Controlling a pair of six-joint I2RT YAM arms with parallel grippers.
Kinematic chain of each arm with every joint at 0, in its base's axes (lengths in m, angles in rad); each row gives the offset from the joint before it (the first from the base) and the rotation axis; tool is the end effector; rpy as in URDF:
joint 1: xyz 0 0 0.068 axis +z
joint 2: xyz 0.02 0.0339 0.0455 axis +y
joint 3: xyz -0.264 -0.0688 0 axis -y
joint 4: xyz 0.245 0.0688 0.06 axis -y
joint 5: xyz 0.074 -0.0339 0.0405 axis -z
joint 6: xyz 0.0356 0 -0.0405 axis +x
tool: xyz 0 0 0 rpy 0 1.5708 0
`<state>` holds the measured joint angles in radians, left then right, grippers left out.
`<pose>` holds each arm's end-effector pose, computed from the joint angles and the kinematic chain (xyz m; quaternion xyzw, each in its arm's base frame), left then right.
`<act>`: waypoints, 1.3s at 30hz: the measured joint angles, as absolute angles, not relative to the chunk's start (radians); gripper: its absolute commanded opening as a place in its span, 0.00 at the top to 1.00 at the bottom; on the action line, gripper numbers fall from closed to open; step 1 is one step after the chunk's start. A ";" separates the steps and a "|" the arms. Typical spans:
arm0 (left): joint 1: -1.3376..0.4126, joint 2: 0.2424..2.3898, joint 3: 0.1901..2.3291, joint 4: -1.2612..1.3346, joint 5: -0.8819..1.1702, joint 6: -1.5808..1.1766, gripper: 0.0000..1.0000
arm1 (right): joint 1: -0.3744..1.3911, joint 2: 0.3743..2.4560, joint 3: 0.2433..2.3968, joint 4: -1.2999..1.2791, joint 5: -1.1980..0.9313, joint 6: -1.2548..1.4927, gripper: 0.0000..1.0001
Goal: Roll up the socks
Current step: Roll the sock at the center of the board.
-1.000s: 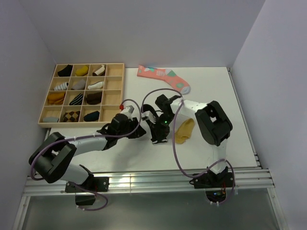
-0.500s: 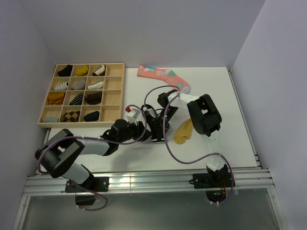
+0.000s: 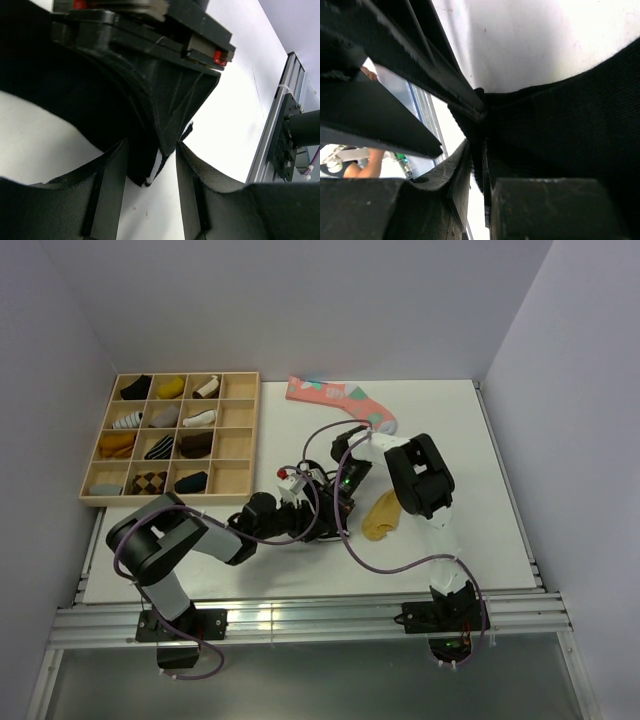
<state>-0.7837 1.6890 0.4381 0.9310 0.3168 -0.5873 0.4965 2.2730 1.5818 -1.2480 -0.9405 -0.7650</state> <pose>0.1958 -0.2108 0.1280 0.1704 0.7876 -0.4650 0.3666 0.3233 0.2079 0.1165 0.4498 -0.7567 -0.4633 0.1022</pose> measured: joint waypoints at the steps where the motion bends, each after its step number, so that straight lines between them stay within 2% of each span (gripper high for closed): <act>1: -0.787 1.697 0.442 0.937 0.317 -0.587 0.52 | 0.495 2.280 1.587 -1.256 -0.945 -0.769 0.90; 22: -0.796 1.753 0.452 0.957 0.332 -0.588 0.55 | 0.453 2.297 1.592 -1.306 -0.965 -0.802 0.90; 27: -0.796 1.768 0.470 0.941 0.336 -0.592 0.64 | 0.452 2.298 1.592 -1.299 -0.961 -0.776 0.89; 29: -0.796 1.773 0.477 0.931 0.337 -0.599 0.73 | 0.452 2.298 1.592 -1.292 -0.956 -0.762 0.89; 32: -0.797 1.784 0.497 0.907 0.343 -0.616 0.88 | 0.451 2.297 1.586 -1.267 -0.942 -0.729 0.83; 34: -0.798 1.793 0.515 0.883 0.346 -0.626 0.96 | 0.451 2.292 1.571 -1.249 -0.933 -0.699 0.73; 35: -0.798 1.796 0.525 0.868 0.348 -0.635 0.98 | 0.451 2.284 1.559 -1.235 -0.930 -0.683 0.66; 39: -0.803 1.798 0.569 0.793 0.346 -0.658 1.00 | 0.446 2.220 1.496 -1.166 -0.906 -0.619 0.55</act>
<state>-0.8032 1.7981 0.5690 0.7929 0.3458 -0.6579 0.4461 2.2204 1.4956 -1.1656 -0.9062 -0.6186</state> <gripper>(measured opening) 0.128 0.399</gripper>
